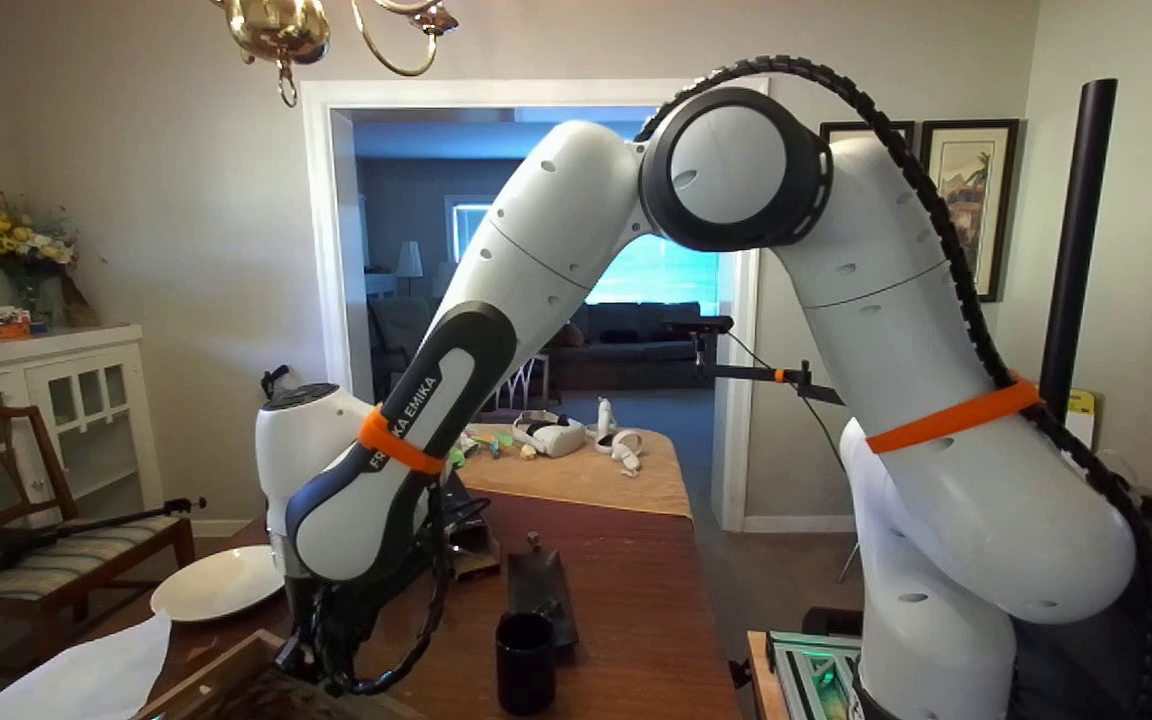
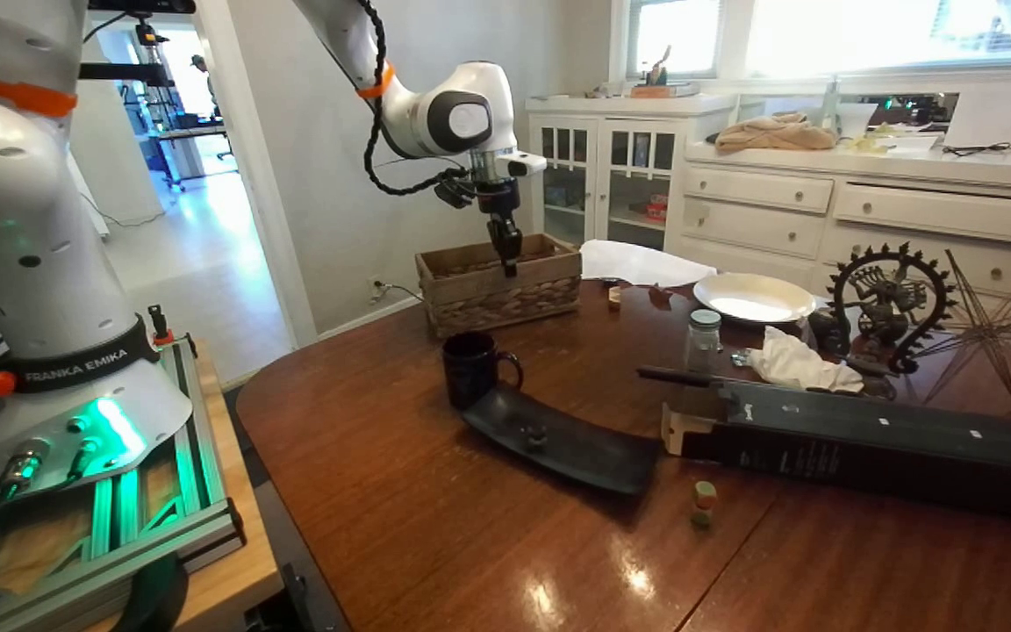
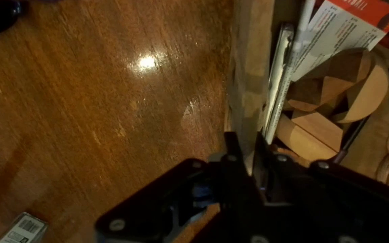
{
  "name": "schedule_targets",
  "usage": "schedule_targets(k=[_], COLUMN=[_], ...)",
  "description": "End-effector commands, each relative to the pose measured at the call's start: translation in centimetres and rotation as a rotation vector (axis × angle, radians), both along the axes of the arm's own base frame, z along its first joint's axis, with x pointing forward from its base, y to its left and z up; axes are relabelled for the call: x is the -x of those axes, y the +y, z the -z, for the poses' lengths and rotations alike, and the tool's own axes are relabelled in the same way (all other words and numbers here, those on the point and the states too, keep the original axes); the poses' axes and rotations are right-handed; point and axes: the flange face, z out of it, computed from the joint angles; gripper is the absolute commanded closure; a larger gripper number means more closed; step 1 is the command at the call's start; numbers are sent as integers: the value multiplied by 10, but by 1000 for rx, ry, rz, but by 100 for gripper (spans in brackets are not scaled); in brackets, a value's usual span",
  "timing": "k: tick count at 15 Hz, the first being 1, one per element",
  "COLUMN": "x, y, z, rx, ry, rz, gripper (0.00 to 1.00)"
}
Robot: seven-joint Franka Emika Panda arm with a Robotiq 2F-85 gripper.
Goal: Turn the basket around
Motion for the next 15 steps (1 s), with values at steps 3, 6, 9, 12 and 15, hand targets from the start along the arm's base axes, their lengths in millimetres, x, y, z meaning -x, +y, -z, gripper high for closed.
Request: schedule_targets(k=[3, 6, 9, 12, 15], x=[10, 12, 15, 20, 25], y=[-19, -28, -33, -36, -34], z=[1, 1, 2, -2, -13], rx=[-6, 0, -1, 2, 0], ry=[-5, -15, -16, -34, -59], rz=[-194, -246, -268, -277, -250], gripper=[96, 96, 60, 38, 16])
